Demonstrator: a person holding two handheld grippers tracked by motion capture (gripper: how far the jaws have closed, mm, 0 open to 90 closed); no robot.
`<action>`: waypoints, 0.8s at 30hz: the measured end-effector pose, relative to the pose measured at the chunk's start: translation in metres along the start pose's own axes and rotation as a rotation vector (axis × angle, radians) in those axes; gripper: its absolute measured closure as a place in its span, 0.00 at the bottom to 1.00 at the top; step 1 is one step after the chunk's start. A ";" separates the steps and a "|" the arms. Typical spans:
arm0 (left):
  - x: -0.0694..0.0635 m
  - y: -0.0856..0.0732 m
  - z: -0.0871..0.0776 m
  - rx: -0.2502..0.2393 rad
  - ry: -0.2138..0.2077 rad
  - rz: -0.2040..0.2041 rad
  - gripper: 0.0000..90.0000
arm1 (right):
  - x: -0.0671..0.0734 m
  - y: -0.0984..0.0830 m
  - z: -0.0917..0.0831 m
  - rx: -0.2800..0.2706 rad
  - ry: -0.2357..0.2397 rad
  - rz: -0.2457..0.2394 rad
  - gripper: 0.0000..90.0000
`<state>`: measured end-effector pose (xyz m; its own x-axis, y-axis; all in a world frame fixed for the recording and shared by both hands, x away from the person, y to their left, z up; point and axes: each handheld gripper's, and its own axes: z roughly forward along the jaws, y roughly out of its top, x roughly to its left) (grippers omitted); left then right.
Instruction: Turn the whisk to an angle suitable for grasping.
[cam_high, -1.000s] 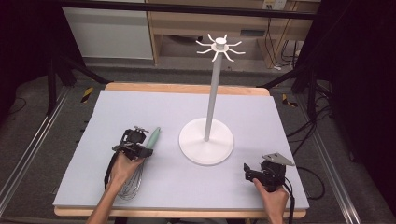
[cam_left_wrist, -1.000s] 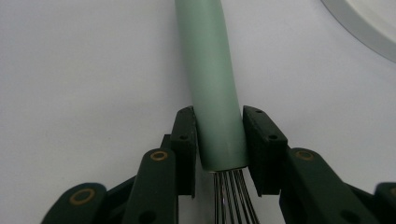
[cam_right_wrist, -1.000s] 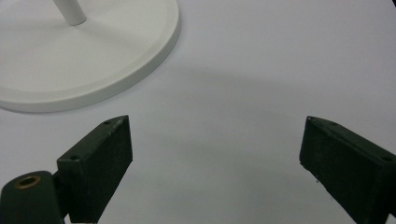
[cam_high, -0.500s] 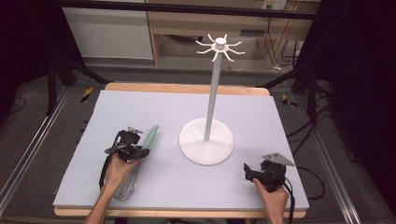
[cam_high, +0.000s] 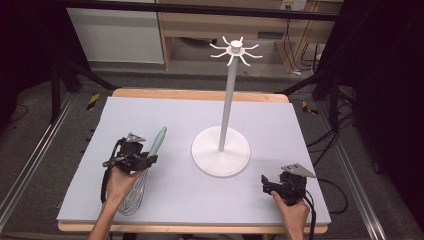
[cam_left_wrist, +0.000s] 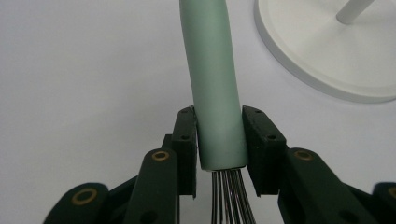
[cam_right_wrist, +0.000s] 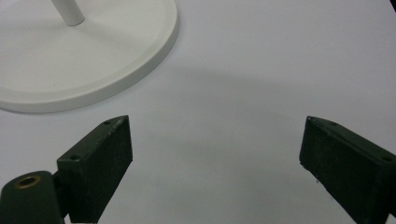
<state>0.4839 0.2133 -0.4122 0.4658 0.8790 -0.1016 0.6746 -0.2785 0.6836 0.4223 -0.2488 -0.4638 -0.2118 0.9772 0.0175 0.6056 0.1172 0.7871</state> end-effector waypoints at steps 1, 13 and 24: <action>0.000 0.000 -0.001 -0.004 -0.002 -0.004 0.74 | 0.000 0.000 0.000 0.001 0.001 -0.002 0.11; -0.005 0.001 -0.013 -0.063 -0.006 0.009 0.74 | 0.000 0.000 0.000 0.000 0.001 0.002 0.11; -0.010 0.003 -0.028 -0.165 0.007 0.023 0.74 | -0.001 0.001 -0.001 -0.003 -0.002 0.009 0.11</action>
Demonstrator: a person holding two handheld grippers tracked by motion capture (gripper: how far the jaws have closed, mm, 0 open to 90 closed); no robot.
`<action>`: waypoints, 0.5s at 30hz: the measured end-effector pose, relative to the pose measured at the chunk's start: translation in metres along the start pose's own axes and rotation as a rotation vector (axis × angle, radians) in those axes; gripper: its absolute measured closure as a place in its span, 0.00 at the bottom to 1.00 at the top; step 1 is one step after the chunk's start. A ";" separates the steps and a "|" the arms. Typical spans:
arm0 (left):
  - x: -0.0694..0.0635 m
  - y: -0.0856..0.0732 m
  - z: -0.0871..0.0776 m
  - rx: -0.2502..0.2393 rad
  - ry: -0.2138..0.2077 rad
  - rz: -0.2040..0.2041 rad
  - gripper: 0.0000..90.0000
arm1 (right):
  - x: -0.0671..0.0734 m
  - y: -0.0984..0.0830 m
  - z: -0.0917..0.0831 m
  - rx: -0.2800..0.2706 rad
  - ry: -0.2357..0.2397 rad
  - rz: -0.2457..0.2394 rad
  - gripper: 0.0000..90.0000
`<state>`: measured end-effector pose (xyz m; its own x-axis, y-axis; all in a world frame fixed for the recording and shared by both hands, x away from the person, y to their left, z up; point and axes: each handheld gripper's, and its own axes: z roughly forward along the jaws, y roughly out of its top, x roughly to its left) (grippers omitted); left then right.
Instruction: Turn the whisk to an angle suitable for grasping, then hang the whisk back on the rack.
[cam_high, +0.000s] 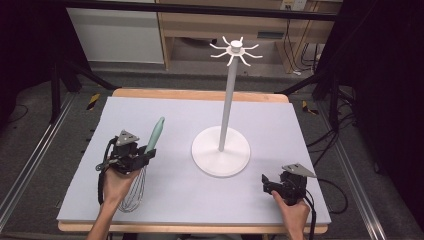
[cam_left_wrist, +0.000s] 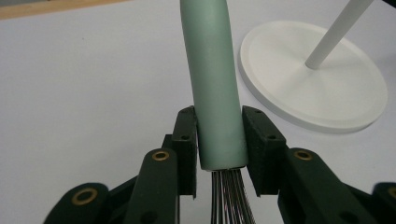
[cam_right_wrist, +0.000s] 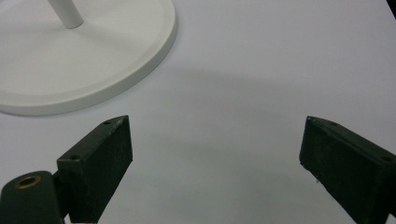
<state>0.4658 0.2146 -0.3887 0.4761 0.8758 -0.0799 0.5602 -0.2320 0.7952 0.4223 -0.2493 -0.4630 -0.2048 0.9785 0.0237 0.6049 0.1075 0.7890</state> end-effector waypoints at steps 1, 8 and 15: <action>0.000 0.000 -0.001 -0.008 0.001 -0.001 0.74 | 0.000 0.000 0.000 0.000 0.000 0.000 0.11; -0.004 0.003 -0.010 -0.059 -0.003 0.012 0.74 | 0.000 0.000 0.000 -0.001 0.000 -0.001 0.11; -0.011 0.005 -0.014 -0.093 -0.005 0.032 0.74 | 0.000 0.000 0.000 -0.001 0.003 -0.007 0.11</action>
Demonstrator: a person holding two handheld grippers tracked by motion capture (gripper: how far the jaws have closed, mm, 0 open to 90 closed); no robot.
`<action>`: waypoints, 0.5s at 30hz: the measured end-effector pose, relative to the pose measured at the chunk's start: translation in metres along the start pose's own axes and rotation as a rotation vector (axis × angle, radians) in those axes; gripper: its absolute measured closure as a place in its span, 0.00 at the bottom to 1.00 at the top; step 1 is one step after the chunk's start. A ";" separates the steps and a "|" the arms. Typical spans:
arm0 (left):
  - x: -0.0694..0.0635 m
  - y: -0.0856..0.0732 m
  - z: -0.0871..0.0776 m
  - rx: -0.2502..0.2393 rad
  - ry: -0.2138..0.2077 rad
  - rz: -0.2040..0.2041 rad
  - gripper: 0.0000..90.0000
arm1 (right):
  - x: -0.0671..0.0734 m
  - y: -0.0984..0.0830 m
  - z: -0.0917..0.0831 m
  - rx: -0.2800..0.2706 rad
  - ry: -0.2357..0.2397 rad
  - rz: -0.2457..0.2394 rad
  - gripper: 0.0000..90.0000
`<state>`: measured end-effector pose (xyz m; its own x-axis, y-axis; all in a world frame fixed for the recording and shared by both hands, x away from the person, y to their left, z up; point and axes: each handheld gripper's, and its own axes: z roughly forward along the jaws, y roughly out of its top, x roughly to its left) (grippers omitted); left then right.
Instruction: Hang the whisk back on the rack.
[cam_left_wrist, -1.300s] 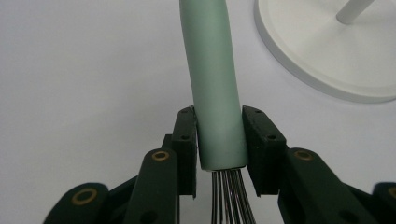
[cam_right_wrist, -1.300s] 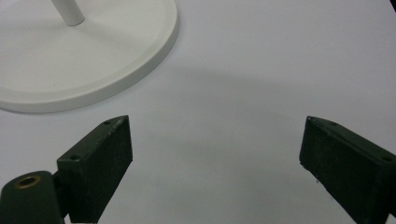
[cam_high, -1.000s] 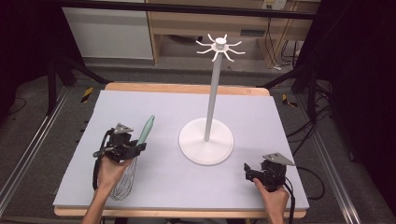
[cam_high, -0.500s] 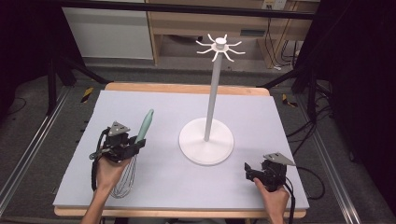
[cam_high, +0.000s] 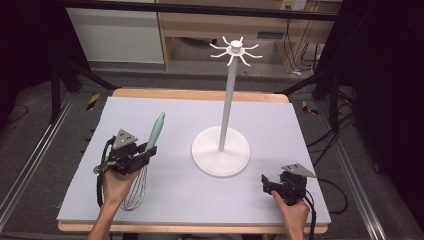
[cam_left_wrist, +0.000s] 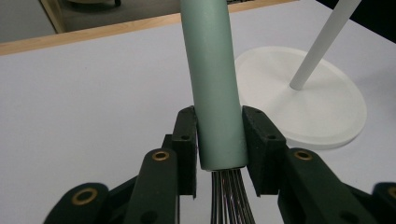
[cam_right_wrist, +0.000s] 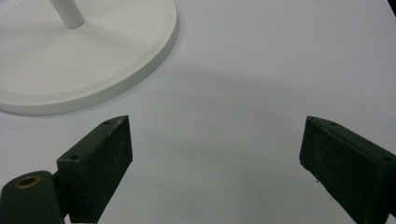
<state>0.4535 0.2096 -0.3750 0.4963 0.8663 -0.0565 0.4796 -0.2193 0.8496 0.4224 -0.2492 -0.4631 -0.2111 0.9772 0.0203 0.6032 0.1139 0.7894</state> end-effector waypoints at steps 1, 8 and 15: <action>-0.001 0.000 -0.001 -0.005 -0.003 0.003 0.74 | 0.000 0.000 0.000 0.001 -0.001 0.004 0.11; -0.002 0.001 -0.003 -0.029 -0.013 0.009 0.74 | 0.000 0.000 0.000 0.003 -0.003 -0.001 0.11; -0.005 0.003 -0.004 -0.046 -0.017 0.016 0.76 | 0.000 0.000 -0.001 0.001 0.007 0.002 0.11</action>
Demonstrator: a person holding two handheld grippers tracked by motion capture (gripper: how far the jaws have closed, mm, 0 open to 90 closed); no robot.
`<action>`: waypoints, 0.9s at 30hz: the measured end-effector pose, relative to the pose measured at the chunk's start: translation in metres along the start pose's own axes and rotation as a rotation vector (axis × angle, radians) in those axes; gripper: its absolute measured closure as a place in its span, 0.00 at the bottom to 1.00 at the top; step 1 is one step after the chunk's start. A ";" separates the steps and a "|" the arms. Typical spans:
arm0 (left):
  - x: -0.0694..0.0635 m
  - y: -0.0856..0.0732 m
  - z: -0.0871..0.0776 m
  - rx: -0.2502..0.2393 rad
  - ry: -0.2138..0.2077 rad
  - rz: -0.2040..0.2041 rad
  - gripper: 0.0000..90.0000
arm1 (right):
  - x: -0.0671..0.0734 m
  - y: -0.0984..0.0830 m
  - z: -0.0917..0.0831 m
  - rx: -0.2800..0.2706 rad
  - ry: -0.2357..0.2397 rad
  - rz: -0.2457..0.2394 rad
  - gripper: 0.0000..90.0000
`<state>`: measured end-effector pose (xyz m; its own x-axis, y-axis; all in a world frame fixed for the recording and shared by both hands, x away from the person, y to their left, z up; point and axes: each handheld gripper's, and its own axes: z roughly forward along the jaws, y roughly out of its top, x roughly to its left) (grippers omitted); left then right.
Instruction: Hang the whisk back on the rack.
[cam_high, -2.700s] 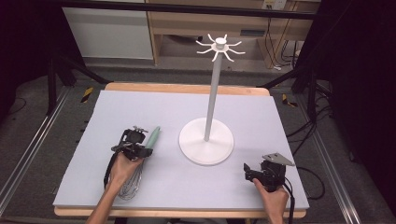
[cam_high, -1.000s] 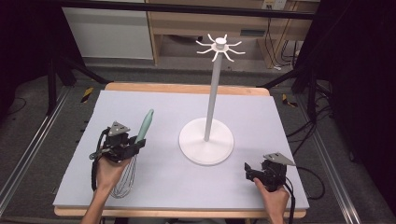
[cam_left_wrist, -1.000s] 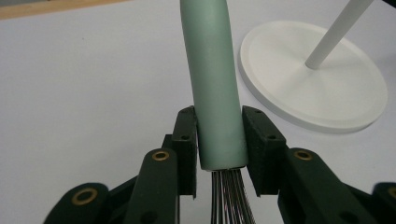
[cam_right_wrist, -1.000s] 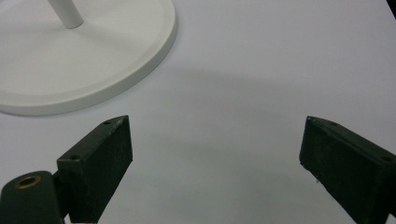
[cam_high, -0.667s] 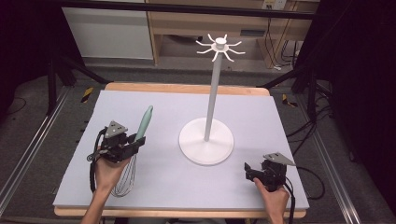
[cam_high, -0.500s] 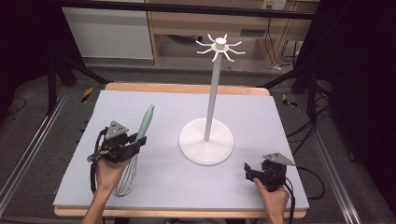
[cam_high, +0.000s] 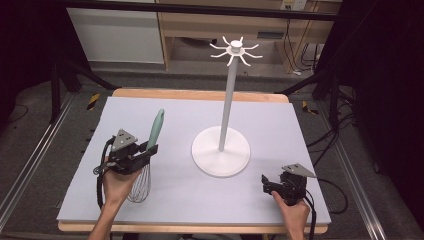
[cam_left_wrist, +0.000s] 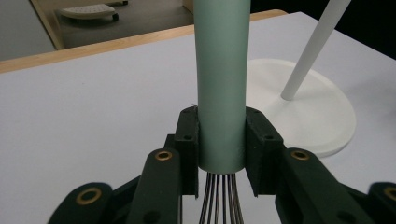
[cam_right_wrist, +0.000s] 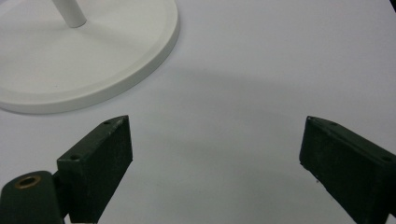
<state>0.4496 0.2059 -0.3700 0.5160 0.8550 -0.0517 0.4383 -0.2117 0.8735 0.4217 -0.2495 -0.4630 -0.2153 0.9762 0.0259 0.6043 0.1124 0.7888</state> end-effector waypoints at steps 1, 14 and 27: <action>-0.001 0.001 0.000 0.004 0.004 0.009 0.76 | 0.000 0.000 0.000 -0.003 0.001 -0.002 0.11; -0.014 0.009 0.000 -0.046 -0.015 0.033 0.76 | -0.003 0.000 -0.001 -0.007 -0.001 0.007 0.11; -0.021 0.025 -0.009 -0.123 -0.037 0.041 0.76 | -0.002 0.000 0.000 -0.006 -0.007 0.001 0.11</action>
<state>0.4427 0.1870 -0.3428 0.5593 0.8284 -0.0309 0.3243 -0.1843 0.9278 0.4222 -0.2511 -0.4628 -0.2098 0.9775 0.0223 0.6001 0.1107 0.7922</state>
